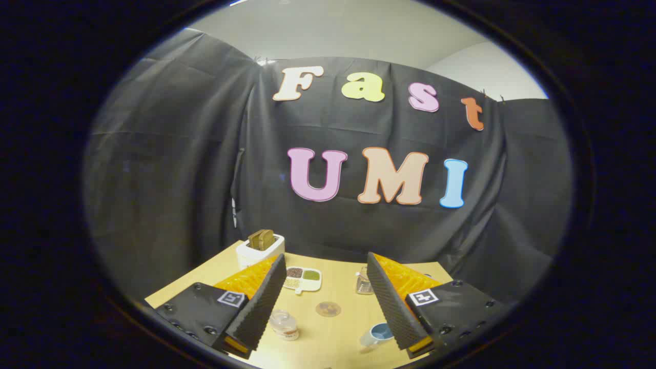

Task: Take the bottle from table, then pour the juice into the cup, finally place the bottle on the coaster

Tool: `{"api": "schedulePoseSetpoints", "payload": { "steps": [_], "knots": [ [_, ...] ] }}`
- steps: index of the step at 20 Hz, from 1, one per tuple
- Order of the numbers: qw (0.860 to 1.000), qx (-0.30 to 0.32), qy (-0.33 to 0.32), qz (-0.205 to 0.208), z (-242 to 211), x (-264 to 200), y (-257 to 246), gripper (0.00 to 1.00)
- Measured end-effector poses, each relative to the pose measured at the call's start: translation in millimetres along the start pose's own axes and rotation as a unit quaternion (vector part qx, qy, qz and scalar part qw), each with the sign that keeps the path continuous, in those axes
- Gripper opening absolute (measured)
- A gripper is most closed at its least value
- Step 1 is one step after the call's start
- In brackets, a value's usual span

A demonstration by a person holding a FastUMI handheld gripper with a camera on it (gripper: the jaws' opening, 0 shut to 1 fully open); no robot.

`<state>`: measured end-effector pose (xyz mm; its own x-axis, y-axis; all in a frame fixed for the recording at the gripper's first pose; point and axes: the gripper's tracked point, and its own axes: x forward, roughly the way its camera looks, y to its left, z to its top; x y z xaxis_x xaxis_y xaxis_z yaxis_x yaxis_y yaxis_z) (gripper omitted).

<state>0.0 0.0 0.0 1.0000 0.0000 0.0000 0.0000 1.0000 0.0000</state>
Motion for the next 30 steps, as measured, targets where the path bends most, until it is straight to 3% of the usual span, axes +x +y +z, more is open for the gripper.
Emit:
{"api": "schedulePoseSetpoints", "payload": {
  "steps": [3, 10, 18, 30],
  "knots": [
    [1.000, -0.001, 0.004, 0.008, -1, -2, 4, 0.99],
    [1.000, 0.013, -0.008, -0.021, -3, -4, -10, 0.99],
    [0.997, 0.078, -0.006, -0.024, -22, 4, 9, 0.99],
    [0.990, 0.100, 0.055, -0.086, -68, 10, 51, 0.99]
  ]
}}
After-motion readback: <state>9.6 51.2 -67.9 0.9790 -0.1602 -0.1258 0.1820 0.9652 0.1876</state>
